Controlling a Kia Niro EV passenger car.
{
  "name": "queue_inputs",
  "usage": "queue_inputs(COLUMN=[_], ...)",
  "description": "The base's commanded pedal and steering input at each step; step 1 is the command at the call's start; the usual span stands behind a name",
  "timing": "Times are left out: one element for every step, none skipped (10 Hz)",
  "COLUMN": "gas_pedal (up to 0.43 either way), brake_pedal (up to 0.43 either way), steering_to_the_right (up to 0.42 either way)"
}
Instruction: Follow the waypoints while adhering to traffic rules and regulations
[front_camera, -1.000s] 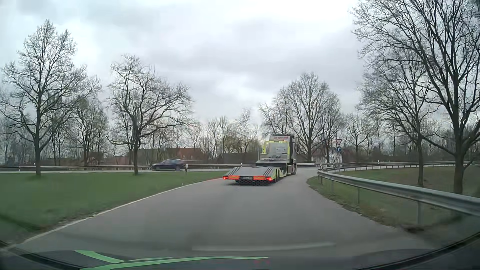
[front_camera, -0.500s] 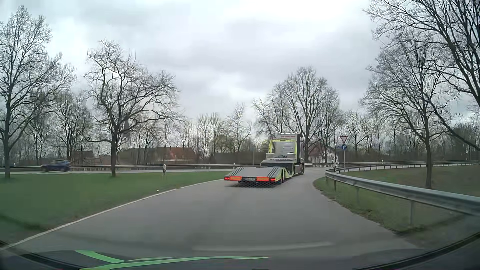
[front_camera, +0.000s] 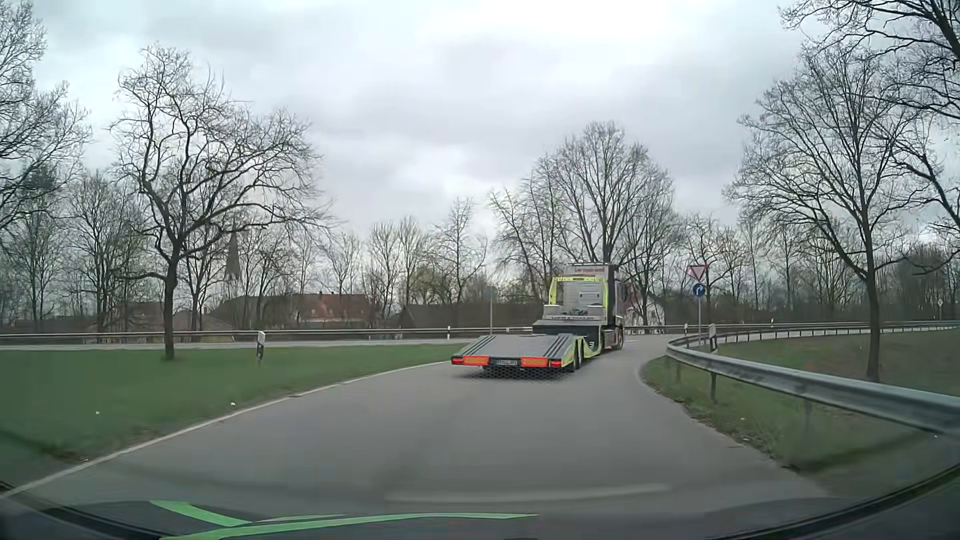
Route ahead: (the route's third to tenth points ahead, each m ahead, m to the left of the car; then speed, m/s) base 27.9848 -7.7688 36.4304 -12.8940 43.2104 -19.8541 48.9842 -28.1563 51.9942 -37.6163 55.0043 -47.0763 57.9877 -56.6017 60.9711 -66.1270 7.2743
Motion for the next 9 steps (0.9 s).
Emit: queue_inputs(gas_pedal=[0.0, 0.0, 0.0, 0.0, 0.0, 0.0, 0.0, 0.0, 0.0], brake_pedal=[0.079, 0.079, 0.079, 0.079, 0.079, 0.079, 0.085, 0.085, 0.091], steering_to_the_right=[0.041, 0.041, 0.042, 0.043, 0.044, 0.046, 0.049, 0.05, 0.052])
